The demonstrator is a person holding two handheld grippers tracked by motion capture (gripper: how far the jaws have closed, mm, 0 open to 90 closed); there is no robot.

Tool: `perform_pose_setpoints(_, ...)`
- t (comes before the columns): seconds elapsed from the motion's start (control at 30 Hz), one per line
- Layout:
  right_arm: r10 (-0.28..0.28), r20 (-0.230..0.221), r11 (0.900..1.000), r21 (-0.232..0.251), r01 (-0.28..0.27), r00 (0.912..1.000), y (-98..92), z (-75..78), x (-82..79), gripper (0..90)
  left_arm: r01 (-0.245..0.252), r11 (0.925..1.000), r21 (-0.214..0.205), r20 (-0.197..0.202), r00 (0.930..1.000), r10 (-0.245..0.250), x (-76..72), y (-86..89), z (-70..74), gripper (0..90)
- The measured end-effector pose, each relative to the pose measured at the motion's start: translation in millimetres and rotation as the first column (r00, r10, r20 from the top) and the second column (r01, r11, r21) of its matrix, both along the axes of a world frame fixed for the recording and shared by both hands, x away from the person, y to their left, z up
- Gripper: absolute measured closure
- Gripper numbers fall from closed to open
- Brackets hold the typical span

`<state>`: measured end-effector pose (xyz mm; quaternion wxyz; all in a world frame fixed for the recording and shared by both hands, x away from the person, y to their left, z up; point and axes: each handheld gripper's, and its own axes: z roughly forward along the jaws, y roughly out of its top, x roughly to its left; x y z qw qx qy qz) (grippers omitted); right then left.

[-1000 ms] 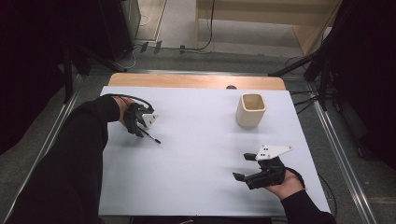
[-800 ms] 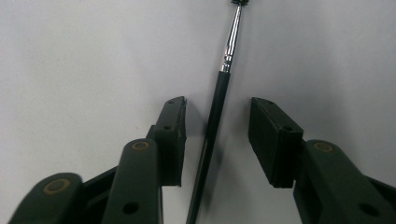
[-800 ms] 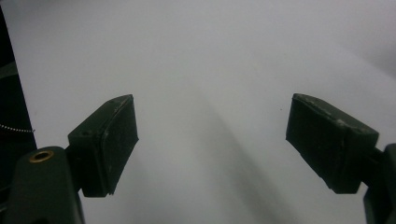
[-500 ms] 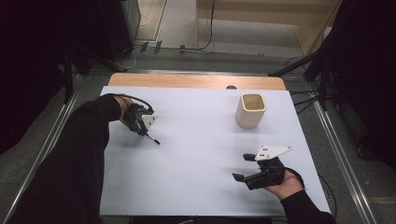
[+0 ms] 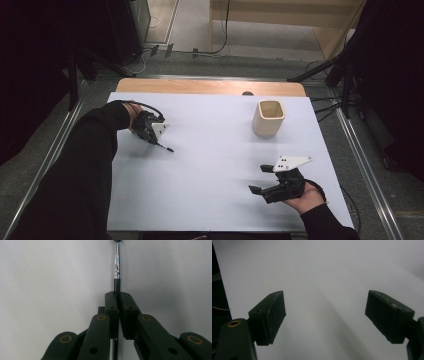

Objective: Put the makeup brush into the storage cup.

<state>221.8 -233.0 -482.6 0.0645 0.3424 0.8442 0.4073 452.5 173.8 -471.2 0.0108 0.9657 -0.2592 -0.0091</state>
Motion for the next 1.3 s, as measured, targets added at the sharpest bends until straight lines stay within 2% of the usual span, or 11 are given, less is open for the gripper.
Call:
perform_pose_setpoints(0.23,0.002,0.0,1.0,0.001,-0.002,1.0,0.2,0.0,0.4,18.2,-0.014,0.9999,-0.001,-0.009,0.9999,0.014,1.0,0.5,0.4,85.8)
perform_pose_setpoints(0.27,0.002,0.0,1.0,0.001,-0.002,1.0,0.2,0.0,0.3,18.2,-0.028,0.9996,-0.002,-0.009,0.9996,0.028,1.3,0.1,0.3,85.7)
perform_pose_setpoints(0.37,0.001,-0.002,1.0,0.001,-0.001,1.0,0.0,0.1,0.3,18.2,-0.039,0.9991,-0.019,-0.018,0.9991,0.038,1.0,0.0,2.3,85.7)
perform_pose_setpoints(0.47,0.002,-0.004,1.0,0.007,-0.002,1.0,0.1,0.3,0.3,18.2,-0.072,0.9963,-0.047,-0.022,0.9973,0.071,2.6,-0.7,8.7,85.8)
perform_pose_setpoints(0.63,0.006,-0.001,1.0,0.003,-0.006,1.0,0.4,0.1,0.6,18.1,-0.069,0.9959,-0.058,0.002,0.9976,0.07,0.0,-1.0,20.7,85.8)
perform_pose_setpoints(0.77,0.006,-0.001,1.0,0.005,-0.006,1.0,0.4,0.4,0.2,18.1,-0.118,0.9894,-0.084,0.002,0.9929,0.119,-1.3,-0.1,31.5,85.7)
perform_pose_setpoints(0.93,0.003,-0.003,1.0,0.004,-0.003,1.0,0.7,0.6,-0.2,18.1,-0.154,0.9839,-0.091,0.006,0.9879,0.155,-3.8,2.8,38.8,85.8)
perform_pose_setpoints(1.1,0.003,-0.002,1.0,0.005,-0.003,1.0,0.3,0.6,-0.1,18.1,-0.205,0.9697,-0.133,-0.011,0.9786,0.205,-5.6,6.8,45.9,85.7)
perform_pose_setpoints(1.17,0.003,-0.003,1.0,0.004,-0.003,1.0,0.4,0.6,0.0,18.2,-0.244,0.9575,-0.154,-0.028,0.9697,0.243,-6.2,7.5,47.9,85.8)
perform_pose_setpoints(1.23,0.004,-0.002,1.0,0.002,-0.004,1.0,0.4,0.5,0.0,18.1,-0.284,0.9458,-0.157,-0.041,0.9587,0.281,-6.8,8.3,50.1,85.8)
perform_pose_setpoints(1.3,0.003,-0.003,1.0,0.003,-0.003,1.0,0.5,0.6,0.0,18.1,-0.306,0.9365,-0.171,-0.053,0.9519,0.302,-7.1,9.9,50.9,85.8)
